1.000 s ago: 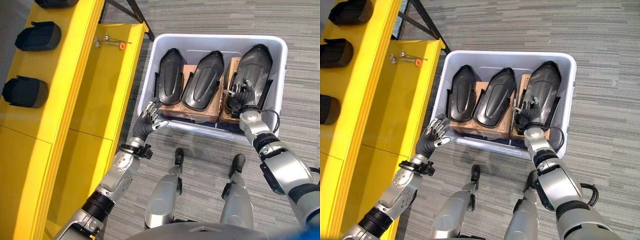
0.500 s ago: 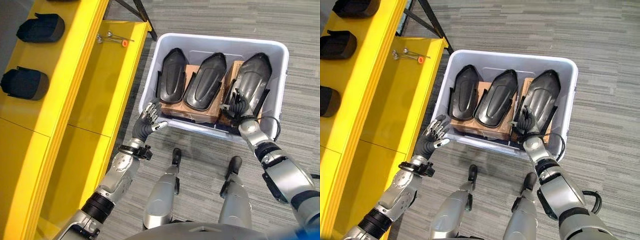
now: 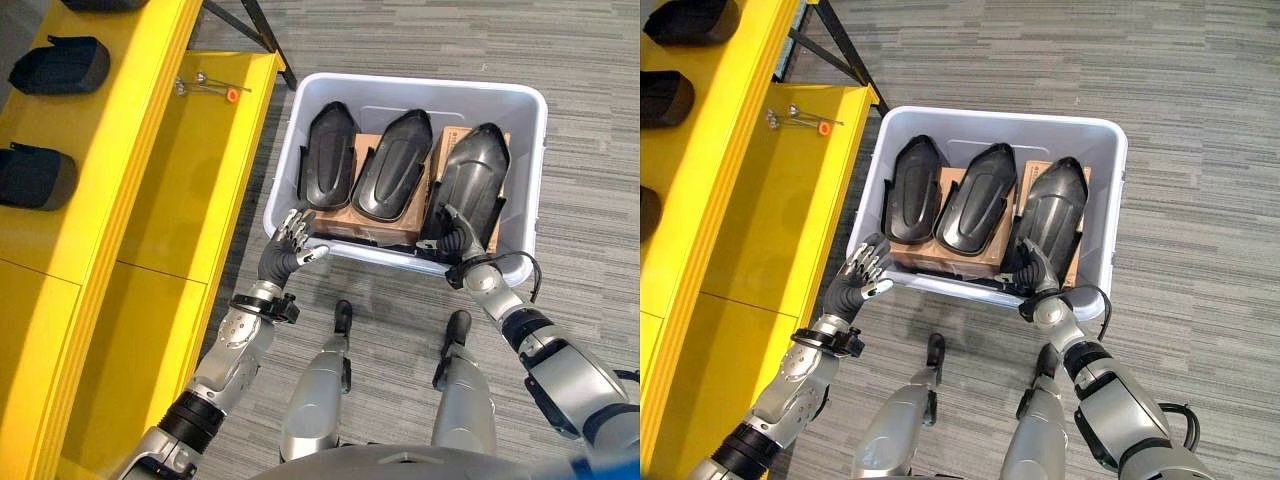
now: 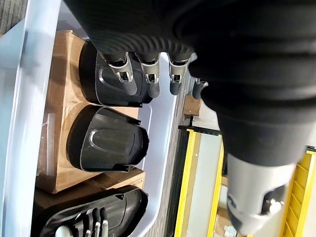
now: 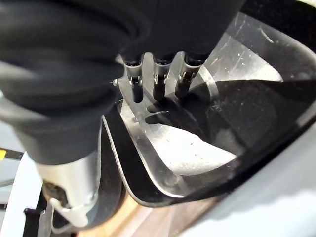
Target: Move parts from the plastic box to the shelf.
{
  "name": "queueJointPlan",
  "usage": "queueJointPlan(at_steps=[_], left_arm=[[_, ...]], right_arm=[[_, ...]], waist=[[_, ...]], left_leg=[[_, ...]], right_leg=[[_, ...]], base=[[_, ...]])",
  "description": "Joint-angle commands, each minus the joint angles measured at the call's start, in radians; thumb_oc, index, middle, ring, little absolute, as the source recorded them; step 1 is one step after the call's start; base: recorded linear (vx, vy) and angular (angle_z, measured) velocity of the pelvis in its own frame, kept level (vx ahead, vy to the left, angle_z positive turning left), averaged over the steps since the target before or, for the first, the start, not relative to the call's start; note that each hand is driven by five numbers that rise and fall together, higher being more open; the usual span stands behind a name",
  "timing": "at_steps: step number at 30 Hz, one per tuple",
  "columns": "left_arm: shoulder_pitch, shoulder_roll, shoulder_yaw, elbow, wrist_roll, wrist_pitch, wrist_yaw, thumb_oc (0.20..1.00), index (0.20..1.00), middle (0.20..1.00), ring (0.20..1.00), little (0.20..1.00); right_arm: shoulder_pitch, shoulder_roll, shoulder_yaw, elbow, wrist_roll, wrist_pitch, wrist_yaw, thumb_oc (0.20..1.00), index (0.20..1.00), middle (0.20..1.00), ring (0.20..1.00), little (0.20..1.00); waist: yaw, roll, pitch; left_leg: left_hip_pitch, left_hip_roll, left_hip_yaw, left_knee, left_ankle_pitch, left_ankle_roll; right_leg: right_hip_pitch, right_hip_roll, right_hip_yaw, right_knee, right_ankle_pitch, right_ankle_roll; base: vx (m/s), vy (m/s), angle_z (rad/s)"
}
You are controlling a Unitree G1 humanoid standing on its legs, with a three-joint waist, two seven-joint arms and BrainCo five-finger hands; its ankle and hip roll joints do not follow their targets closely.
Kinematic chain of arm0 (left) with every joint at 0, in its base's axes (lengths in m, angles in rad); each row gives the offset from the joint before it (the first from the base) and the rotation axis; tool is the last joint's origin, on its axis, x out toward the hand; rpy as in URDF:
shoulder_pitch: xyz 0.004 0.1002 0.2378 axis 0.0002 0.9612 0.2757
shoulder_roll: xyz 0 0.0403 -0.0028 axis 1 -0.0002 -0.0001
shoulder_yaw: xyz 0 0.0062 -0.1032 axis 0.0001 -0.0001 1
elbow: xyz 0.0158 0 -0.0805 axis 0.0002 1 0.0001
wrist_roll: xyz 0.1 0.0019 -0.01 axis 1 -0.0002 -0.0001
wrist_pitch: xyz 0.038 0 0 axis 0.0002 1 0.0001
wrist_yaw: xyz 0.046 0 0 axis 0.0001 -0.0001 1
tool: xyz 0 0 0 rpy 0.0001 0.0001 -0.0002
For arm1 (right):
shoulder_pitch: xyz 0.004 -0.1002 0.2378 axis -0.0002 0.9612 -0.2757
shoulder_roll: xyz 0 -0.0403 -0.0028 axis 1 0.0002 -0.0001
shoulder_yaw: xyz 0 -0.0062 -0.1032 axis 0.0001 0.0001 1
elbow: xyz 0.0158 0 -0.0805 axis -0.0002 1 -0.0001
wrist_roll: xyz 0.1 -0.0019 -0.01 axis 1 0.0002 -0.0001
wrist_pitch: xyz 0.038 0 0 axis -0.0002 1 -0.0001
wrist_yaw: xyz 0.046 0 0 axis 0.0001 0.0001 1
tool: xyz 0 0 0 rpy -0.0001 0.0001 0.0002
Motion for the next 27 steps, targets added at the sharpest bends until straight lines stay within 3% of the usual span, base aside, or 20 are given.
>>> queueJointPlan(at_steps=[1, 11, 21, 27], left_arm=[[0.009, 0.040, 0.043, -0.122, 0.021, -0.071, 0.012, 1.000, 1.000, 1.000, 1.000, 1.000], [0.024, 0.056, 0.084, -0.144, 0.020, -0.067, 0.023, 1.000, 1.000, 1.000, 1.000, 1.000], [0.063, 0.071, 0.151, -0.174, 0.029, -0.052, 0.014, 1.000, 1.000, 1.000, 1.000, 1.000], [0.078, 0.062, 0.167, -0.173, 0.049, -0.052, 0.027, 1.000, 1.000, 1.000, 1.000, 1.000]], right_arm=[[0.076, 0.000, 0.037, -0.049, -0.015, 0.030, 0.068, 1.000, 1.000, 1.000, 1.000, 1.000], [0.056, -0.139, 0.012, -0.471, 0.030, -0.002, 0.083, 1.000, 1.000, 1.000, 1.000, 1.000], [0.165, -0.264, -0.158, -0.944, 0.009, -0.057, 0.085, 1.000, 1.000, 1.000, 1.000, 1.000], [0.268, -0.211, -0.291, -1.080, -0.032, -0.086, 0.011, 1.000, 1.000, 1.000, 1.000, 1.000]], waist=[[0.012, -0.038, 0.043], [-0.014, -0.085, 0.045], [-0.045, -0.126, 0.029], [-0.061, -0.137, 0.024]], left_leg=[[-0.012, 0.053, 0.020, 0.069, -0.044, -0.019], [-0.003, 0.065, 0.030, 0.072, -0.051, -0.023], [-0.004, 0.073, 0.038, 0.078, -0.057, -0.021], [-0.003, 0.076, 0.046, 0.083, -0.061, -0.022]], right_leg=[[0.059, -0.041, 0.067, -0.022, 0.009, 0.033], [0.059, -0.035, 0.074, -0.022, 0.014, 0.035], [0.060, -0.031, 0.082, -0.029, 0.022, 0.037], [0.053, -0.028, 0.093, -0.028, 0.023, 0.039]], base=[[0.00, 0.000, 0.00], [0.00, -0.001, -0.03], [0.00, 0.000, -0.06], [0.00, 0.000, -0.02]])
